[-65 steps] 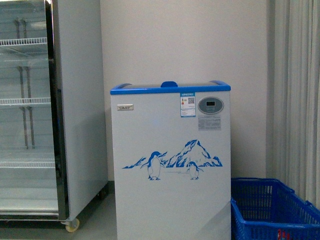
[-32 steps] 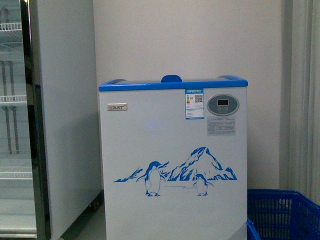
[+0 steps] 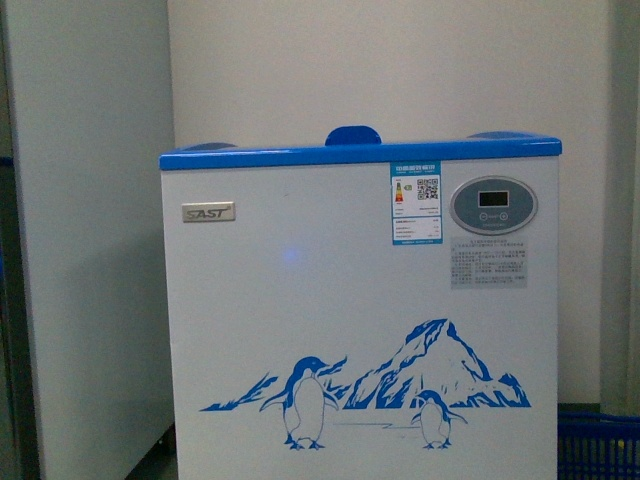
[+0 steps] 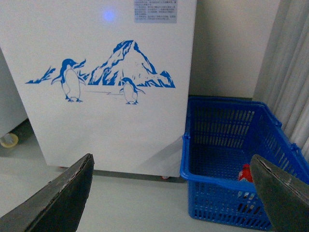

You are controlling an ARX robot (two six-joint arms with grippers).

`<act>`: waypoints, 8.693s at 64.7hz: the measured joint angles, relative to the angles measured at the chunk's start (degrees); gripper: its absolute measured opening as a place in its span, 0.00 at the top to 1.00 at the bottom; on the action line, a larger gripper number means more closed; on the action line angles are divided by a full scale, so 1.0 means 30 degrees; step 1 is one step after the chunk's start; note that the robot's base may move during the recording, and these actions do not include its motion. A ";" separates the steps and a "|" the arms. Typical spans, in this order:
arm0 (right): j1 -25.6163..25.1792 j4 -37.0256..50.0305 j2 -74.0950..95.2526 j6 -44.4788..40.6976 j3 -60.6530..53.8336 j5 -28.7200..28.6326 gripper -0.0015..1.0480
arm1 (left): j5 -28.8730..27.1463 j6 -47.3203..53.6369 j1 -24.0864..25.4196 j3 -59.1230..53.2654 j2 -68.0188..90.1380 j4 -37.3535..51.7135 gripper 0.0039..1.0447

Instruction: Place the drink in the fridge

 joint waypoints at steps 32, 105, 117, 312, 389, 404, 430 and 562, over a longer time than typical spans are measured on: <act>0.0000 0.0000 0.0000 0.0000 0.0000 -0.0007 0.07 | 0.0007 0.0000 0.0000 0.0000 0.0000 0.0000 0.08; -1.2021 0.3905 2.1515 -0.1413 0.6819 -0.3920 0.07 | 0.0007 0.0000 0.0000 0.0000 0.0000 0.0000 0.08; -1.2116 0.7329 3.1510 -0.3745 0.9989 -0.3395 0.07 | 0.0000 0.0000 0.0000 0.0000 0.0000 0.0000 0.08; -0.7745 0.7533 4.5717 -0.0583 1.9919 0.2608 0.61 | 0.0000 0.0000 0.0000 0.0000 0.0000 0.0000 0.08; -1.7413 -0.2404 1.4294 0.3920 1.6342 -1.3631 0.62 | 0.0007 0.0000 0.0000 0.0000 0.0000 0.0000 0.08; -1.5212 -0.0743 1.1409 0.5734 1.4622 -1.1963 0.62 | 0.0007 0.0000 0.0000 0.0000 0.0000 0.0000 0.08; -0.8881 0.0233 0.8349 0.5617 1.0520 -0.6047 0.62 | 0.0007 0.0000 0.0000 0.0000 0.0000 0.0000 0.08; -0.2514 0.3242 0.5479 0.3133 0.6091 -0.0852 0.62 | 0.0007 0.0007 0.0000 0.0000 0.0000 0.0000 0.08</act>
